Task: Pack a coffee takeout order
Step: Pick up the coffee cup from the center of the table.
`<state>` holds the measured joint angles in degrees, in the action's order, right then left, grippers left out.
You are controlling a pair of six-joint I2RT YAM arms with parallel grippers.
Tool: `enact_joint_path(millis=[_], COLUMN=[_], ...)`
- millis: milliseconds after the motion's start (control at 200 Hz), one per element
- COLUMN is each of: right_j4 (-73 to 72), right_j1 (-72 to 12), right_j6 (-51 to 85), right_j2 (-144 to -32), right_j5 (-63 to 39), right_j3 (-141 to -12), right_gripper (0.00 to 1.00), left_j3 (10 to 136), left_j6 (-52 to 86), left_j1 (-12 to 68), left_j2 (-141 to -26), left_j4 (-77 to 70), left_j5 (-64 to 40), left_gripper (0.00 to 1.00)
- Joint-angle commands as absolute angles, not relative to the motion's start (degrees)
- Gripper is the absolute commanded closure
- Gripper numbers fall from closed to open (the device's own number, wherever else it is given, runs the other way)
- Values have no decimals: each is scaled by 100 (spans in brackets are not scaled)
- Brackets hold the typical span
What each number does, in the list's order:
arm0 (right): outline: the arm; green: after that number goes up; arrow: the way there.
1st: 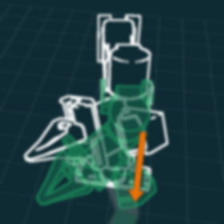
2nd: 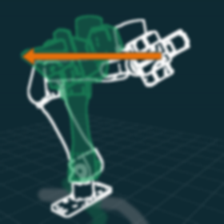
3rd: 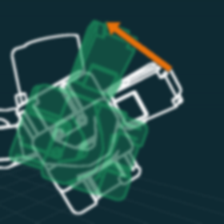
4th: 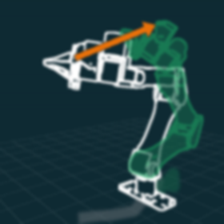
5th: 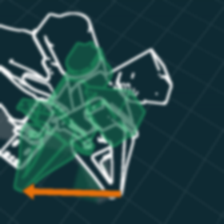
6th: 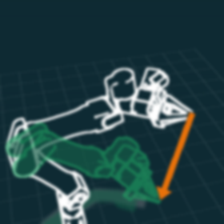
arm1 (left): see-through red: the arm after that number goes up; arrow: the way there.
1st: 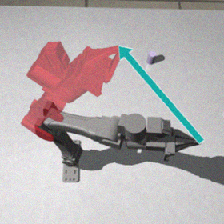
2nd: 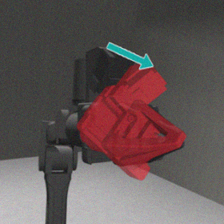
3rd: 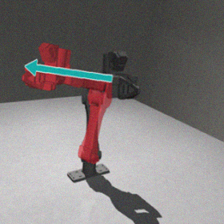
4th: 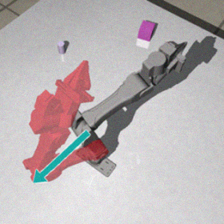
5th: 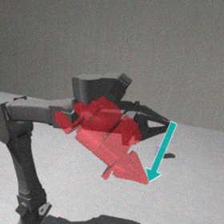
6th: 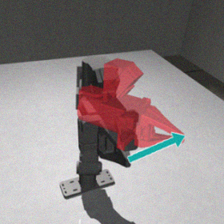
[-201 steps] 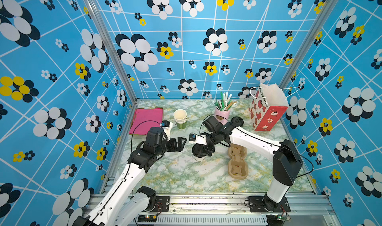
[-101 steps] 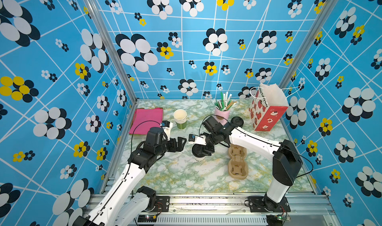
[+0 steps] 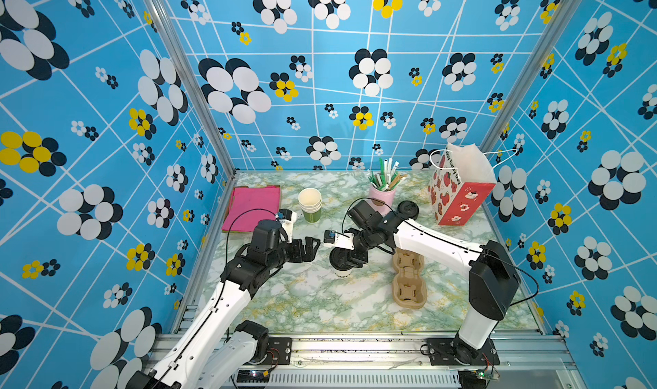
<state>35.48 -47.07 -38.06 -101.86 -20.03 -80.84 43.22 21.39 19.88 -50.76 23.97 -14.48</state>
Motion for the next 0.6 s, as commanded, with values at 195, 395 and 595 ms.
enact_joint_path(millis=[195, 395, 595], right_j4=[3407, 3378, 3357], right_j1=[-4390, -4067, -3809], right_j6=[-3302, -3030, -2665], right_j2=[-10140, -10273, -10586], right_j5=[-1890, -1815, -1646], right_j3=[-8218, -8517, -8956], right_gripper=[32, 32, 32], left_j3=[4267, 4254, 4279], left_j6=[2156, 2160, 2168], left_j1=[1939, 1930, 1924], left_j2=[-5019, -5019, -5075], left_j4=[2333, 2323, 2285], left_j5=[-1397, -1400, -1432], left_gripper=[1, 1, 1])
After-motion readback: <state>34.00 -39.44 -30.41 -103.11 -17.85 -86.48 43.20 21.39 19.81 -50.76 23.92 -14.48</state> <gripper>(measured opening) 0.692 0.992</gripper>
